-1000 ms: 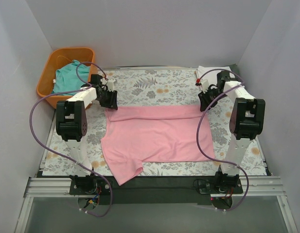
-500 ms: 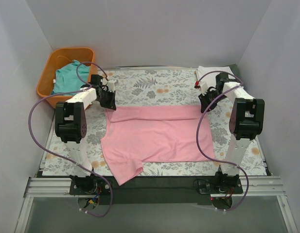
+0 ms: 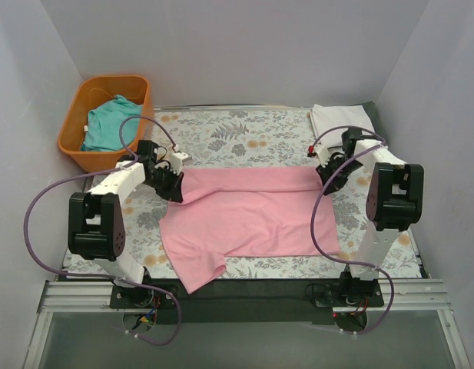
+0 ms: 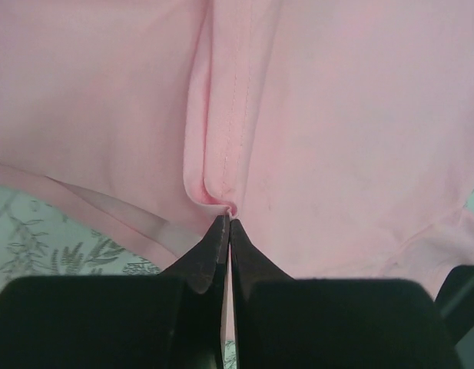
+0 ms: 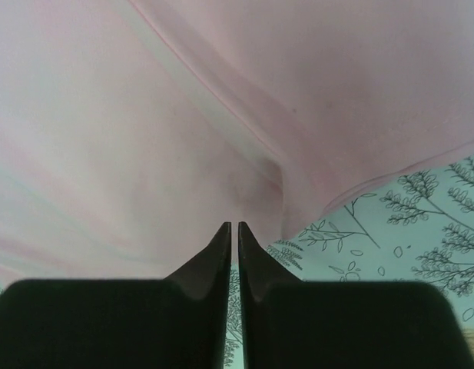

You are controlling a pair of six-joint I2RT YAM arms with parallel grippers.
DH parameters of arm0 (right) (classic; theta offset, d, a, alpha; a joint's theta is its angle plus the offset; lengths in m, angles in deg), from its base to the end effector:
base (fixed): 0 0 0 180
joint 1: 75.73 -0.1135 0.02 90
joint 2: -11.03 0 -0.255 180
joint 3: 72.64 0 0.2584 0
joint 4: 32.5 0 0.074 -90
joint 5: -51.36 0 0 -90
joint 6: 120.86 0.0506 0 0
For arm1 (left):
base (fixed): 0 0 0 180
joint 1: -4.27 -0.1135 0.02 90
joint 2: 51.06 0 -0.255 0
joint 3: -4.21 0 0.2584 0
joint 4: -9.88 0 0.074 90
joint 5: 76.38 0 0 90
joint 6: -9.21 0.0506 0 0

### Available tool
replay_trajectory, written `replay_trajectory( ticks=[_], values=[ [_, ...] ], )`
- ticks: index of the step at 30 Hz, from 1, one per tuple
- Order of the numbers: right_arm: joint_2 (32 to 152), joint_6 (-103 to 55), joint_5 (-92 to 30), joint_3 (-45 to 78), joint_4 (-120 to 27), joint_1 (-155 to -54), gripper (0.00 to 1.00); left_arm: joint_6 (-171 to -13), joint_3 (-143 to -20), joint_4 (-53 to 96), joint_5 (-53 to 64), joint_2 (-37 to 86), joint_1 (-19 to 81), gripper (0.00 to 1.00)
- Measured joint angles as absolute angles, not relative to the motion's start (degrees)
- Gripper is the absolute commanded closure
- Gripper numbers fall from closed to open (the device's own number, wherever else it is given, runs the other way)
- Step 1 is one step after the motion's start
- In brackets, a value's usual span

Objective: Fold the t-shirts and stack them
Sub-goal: Fold the tshirt

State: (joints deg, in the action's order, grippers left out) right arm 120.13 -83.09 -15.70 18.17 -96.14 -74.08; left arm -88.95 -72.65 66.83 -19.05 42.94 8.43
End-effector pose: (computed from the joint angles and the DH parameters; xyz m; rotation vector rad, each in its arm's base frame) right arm 0.3661 0.0092 0.1540 -1.2353 2.5204 0.4180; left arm 0.3139 -0.0502 0.1796 0.0169 2.8082 -0.8597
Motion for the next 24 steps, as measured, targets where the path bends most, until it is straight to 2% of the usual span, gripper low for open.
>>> replay_trajectory(
  ticks=[3, 6, 9, 11, 12, 14, 15, 19, 24],
  values=[
    [119.2, -84.3, -16.5, 16.5, -96.5, -73.8, 0.8, -85.1, -68.4, 67.9, -18.9, 42.5, 9.3, 0.85],
    [118.8, -85.3, -17.3, 15.3, -96.7, -73.5, 0.66, -81.4, -65.0, 69.0, -18.7, 42.2, 10.4, 0.77],
    [118.5, -86.0, -17.4, 15.2, -97.2, -73.2, 0.59, -79.3, -64.4, 70.3, -18.7, 40.9, 11.1, 0.69],
    [118.1, -86.1, -16.9, 15.8, -97.8, -73.1, 0.58, -79.0, -65.5, 71.2, -18.9, 40.1, 11.2, 0.54],
    [117.9, -86.0, -16.2, 16.6, -98.3, -73.1, 0.58, -79.2, -66.7, 71.4, -19.2, 40.0, 11.2, 0.48],
    [117.9, -85.0, -14.6, 19.4, -99.1, -72.9, 0.6, -81.4, -70.2, 71.3, -19.9, 40.4, 11.2, 0.45],
    [117.9, -84.4, -13.5, 21.2, -99.0, -72.9, 0.65, -82.8, -72.0, 70.9, -20.3, 40.9, 11.2, 0.44],
    [118.4, -81.0, -10.8, 28.0, -98.9, -73.3, 0.73, -89.8, -81.0, 67.6, -22.1, 47.0, 11.6, 0.43],
    [122.7, -77.3, -9.7, 31.1, -97.8, -74.6, 0.78, -98.8, -85.1, 61.9, -21.7, 56.4, 13.2, 0.43]
  ],
)
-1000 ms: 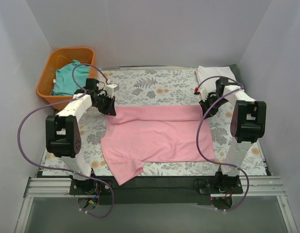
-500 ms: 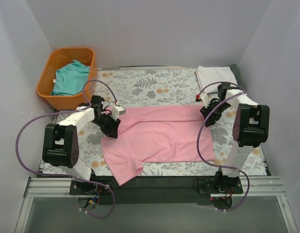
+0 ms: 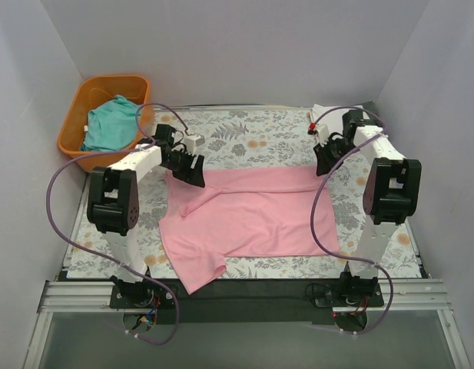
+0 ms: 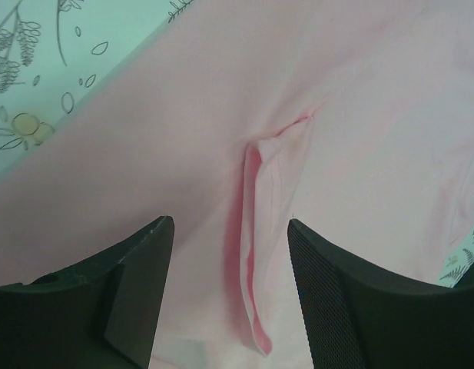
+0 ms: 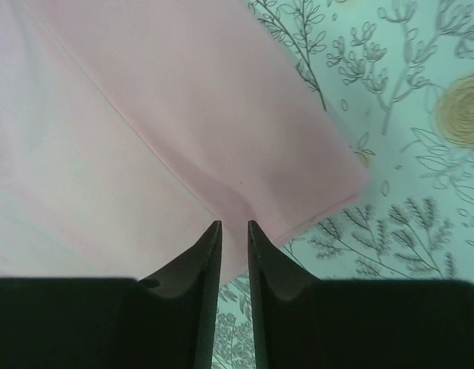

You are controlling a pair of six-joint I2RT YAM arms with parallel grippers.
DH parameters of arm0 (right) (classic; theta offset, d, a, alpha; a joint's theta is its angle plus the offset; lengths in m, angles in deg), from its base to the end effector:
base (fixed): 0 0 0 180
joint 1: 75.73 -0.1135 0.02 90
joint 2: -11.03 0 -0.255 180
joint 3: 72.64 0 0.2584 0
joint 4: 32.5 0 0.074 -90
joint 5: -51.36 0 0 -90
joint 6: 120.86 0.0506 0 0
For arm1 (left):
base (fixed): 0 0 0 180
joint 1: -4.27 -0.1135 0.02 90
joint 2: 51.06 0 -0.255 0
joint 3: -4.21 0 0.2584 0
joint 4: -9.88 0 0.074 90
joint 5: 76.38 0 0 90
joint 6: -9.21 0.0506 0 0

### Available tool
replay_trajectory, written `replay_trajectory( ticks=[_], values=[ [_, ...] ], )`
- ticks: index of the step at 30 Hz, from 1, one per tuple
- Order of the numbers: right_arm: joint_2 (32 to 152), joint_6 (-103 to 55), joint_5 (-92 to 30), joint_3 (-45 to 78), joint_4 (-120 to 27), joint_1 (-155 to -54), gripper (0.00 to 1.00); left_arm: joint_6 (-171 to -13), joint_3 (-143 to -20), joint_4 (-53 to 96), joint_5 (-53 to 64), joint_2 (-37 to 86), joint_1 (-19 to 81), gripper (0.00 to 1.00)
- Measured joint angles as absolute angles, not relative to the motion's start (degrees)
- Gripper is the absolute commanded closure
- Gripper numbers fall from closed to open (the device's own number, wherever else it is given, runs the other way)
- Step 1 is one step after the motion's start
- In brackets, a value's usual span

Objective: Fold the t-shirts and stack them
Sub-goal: Fold the tshirt

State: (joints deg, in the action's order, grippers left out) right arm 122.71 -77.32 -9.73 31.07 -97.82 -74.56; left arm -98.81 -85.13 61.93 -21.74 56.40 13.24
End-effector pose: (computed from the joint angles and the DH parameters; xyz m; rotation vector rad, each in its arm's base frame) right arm 0.4045 0.0162 0.2013 -1.1078 2.3962 0.4657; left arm 0.3720 -0.0884 0.1680 -0.0652 2.7947 -0.9790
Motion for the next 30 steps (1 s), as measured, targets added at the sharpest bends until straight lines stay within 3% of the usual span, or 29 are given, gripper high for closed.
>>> replay_trajectory(
  ticks=[6, 12, 17, 24, 30],
  values=[
    [128.2, -74.5, -11.1, 29.5, -96.8, -75.8, 0.82, -104.8, -86.7, 59.5, -21.6, 62.5, 17.1, 0.43],
    [128.6, -74.5, -13.8, 27.3, -96.1, -75.8, 0.89, -106.8, -86.7, 58.5, -22.3, 62.5, 21.2, 0.49],
    [127.4, -74.9, -14.9, 24.2, -95.5, -75.8, 0.89, -105.0, -82.4, 58.2, -22.5, 60.2, 24.6, 0.6],
    [124.4, -77.0, -16.7, 21.8, -96.0, -75.8, 0.87, -100.5, -79.0, 62.7, -22.5, 56.1, 27.7, 0.62],
    [121.8, -77.6, -16.3, 22.9, -97.6, -75.8, 0.82, -100.7, -79.2, 63.8, -22.2, 49.2, 23.5, 0.62]
  ],
)
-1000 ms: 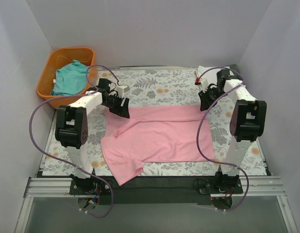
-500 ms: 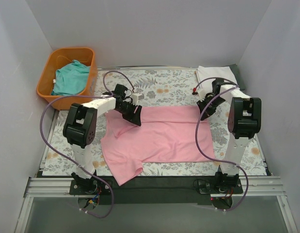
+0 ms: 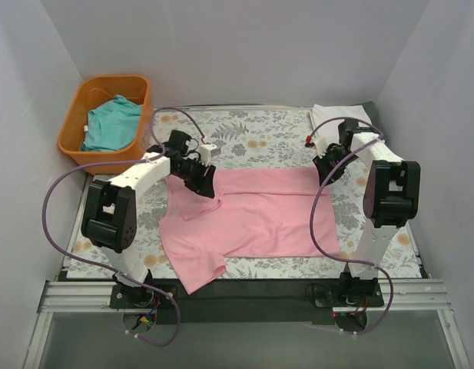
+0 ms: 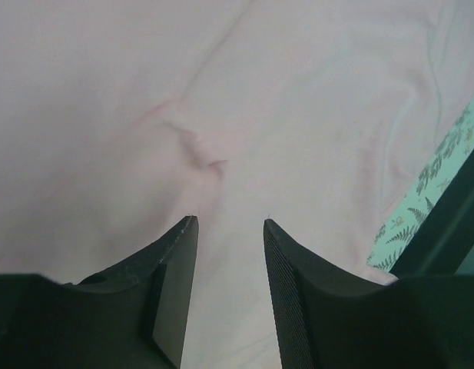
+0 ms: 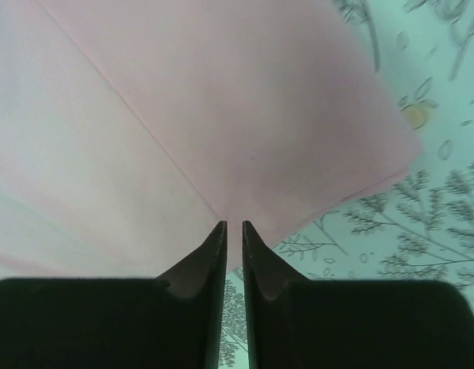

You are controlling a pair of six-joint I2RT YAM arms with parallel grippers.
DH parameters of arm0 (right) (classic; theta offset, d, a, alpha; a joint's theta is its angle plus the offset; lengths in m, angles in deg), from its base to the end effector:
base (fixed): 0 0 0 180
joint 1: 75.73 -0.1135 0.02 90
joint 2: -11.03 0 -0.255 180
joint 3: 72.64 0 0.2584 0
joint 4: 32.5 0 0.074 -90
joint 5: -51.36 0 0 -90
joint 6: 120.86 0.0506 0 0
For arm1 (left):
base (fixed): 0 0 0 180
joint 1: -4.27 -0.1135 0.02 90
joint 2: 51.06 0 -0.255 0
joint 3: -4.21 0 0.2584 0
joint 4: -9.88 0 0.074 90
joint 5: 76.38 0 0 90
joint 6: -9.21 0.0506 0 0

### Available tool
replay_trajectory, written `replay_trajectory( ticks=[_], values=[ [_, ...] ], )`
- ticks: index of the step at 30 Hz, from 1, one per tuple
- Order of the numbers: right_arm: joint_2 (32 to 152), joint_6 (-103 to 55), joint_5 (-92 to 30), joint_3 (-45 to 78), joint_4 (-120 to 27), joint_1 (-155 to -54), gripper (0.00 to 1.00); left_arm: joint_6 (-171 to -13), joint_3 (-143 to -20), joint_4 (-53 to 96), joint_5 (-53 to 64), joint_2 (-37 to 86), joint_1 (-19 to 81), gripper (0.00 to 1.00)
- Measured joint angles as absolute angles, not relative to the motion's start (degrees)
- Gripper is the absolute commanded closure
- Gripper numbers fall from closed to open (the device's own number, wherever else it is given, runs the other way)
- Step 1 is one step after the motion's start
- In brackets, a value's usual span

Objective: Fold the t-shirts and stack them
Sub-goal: Fold the tshirt

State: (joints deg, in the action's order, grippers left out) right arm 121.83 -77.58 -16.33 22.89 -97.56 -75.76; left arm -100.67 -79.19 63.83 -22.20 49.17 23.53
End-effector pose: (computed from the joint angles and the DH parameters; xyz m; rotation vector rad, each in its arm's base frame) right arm 0.3801 0.0194 0.1647 -1.1558 2.5562 0.4138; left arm 0.3211 -0.1436 0.1810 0.1410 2.8612 -1.0333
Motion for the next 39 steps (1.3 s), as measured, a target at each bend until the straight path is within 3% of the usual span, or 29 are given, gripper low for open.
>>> replay_trajectory(
  ticks=[7, 18, 24, 28, 33, 37, 39],
  values=[
    [123.0, -73.8, -14.4, 31.3, -97.0, -77.2, 0.8, -105.0, -81.4, 61.0, -14.0, 49.3, 13.6, 0.6],
    [129.8, -68.6, -19.3, 28.3, -90.5, -80.3, 0.78, -110.3, -82.3, 58.7, -0.6, 57.9, 13.0, 0.64],
    [135.1, -66.0, -21.6, 36.6, -88.3, -80.5, 0.75, -111.0, -93.4, 59.2, 0.7, 66.3, 11.9, 0.66],
    [140.3, -65.1, -22.7, 44.9, -86.1, -80.5, 0.67, -110.9, -105.4, 59.0, 1.0, 74.5, 11.6, 0.64],
    [142.5, -64.9, -22.2, 48.8, -84.0, -80.5, 0.43, -109.9, -113.6, 59.6, 0.6, 79.2, 11.1, 0.55],
    [137.4, -67.2, -20.0, 42.9, -83.7, -80.5, 0.4, -108.0, -112.5, 61.5, -3.7, 76.6, 10.4, 0.48],
    [131.0, -68.9, -18.6, 36.7, -84.8, -80.5, 0.44, -106.9, -108.6, 61.6, -6.4, 72.3, 10.2, 0.45]
  ],
)
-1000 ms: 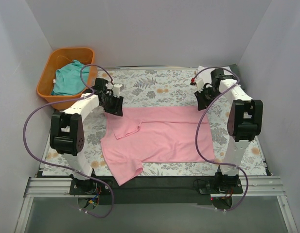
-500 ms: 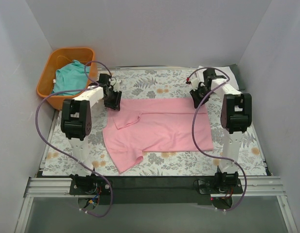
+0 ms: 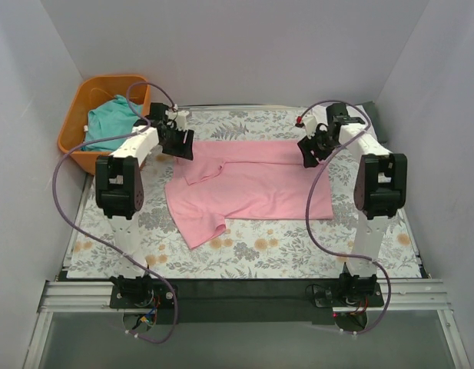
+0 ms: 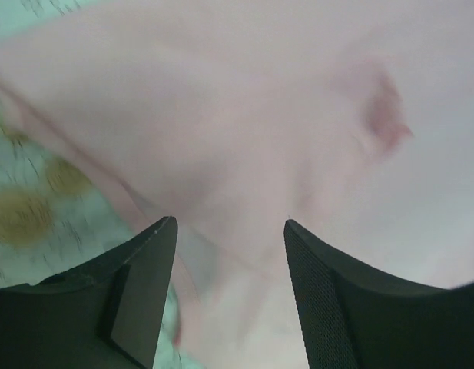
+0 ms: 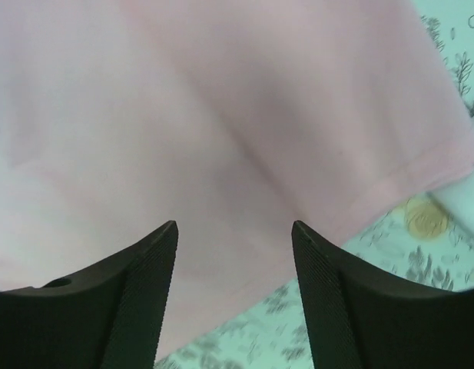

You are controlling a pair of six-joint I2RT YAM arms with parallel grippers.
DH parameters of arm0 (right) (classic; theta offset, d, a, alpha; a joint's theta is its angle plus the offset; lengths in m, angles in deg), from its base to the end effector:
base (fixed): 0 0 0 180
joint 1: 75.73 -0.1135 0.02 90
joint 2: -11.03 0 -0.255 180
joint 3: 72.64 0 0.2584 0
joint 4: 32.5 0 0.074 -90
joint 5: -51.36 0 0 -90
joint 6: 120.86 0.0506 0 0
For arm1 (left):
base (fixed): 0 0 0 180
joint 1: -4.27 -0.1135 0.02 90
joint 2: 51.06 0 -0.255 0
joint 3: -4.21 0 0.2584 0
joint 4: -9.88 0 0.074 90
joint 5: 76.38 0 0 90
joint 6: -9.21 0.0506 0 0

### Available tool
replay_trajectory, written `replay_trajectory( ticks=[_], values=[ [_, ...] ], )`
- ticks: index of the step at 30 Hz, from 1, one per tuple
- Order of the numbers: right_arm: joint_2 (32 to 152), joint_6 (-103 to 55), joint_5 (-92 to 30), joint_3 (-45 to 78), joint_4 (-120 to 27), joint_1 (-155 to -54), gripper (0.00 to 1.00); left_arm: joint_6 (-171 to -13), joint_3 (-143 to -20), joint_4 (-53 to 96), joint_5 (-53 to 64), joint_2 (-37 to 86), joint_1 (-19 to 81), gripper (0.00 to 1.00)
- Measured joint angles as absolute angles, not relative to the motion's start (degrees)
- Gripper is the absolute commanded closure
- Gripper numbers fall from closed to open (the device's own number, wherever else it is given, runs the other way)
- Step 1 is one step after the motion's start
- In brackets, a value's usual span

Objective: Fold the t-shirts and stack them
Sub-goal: Fold the tshirt

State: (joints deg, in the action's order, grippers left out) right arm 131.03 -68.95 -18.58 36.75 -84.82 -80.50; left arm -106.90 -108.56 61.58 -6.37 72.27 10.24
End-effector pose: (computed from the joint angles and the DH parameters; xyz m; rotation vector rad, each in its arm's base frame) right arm 0.4538 0.0553 0.1785 -1.0452 2.3623 0.2592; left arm 0.4664 -0.0662 0.1716 -0.3566 2.6802 -0.6418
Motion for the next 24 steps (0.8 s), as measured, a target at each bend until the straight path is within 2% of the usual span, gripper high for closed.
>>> replay_trajectory(
  ticks=[5, 10, 17, 24],
  values=[
    [111.6, -74.8, -16.1, 23.1, -88.1, -80.6, 0.57, -100.7, -92.8, 65.2, -14.0, 52.0, 9.6, 0.43],
    [99.8, -81.0, -17.3, 8.5, -90.4, -81.1, 0.59, -93.4, -80.6, 68.8, -19.0, 37.9, 9.7, 0.46],
    [97.5, -85.9, -22.8, -6.9, -91.1, -81.4, 0.59, -87.1, -67.7, 72.4, -18.4, 35.8, 9.7, 0.48],
    [95.7, -87.7, -26.8, -10.3, -86.8, -81.5, 0.59, -84.4, -66.1, 71.9, -17.0, 35.8, 9.7, 0.48]
  ],
)
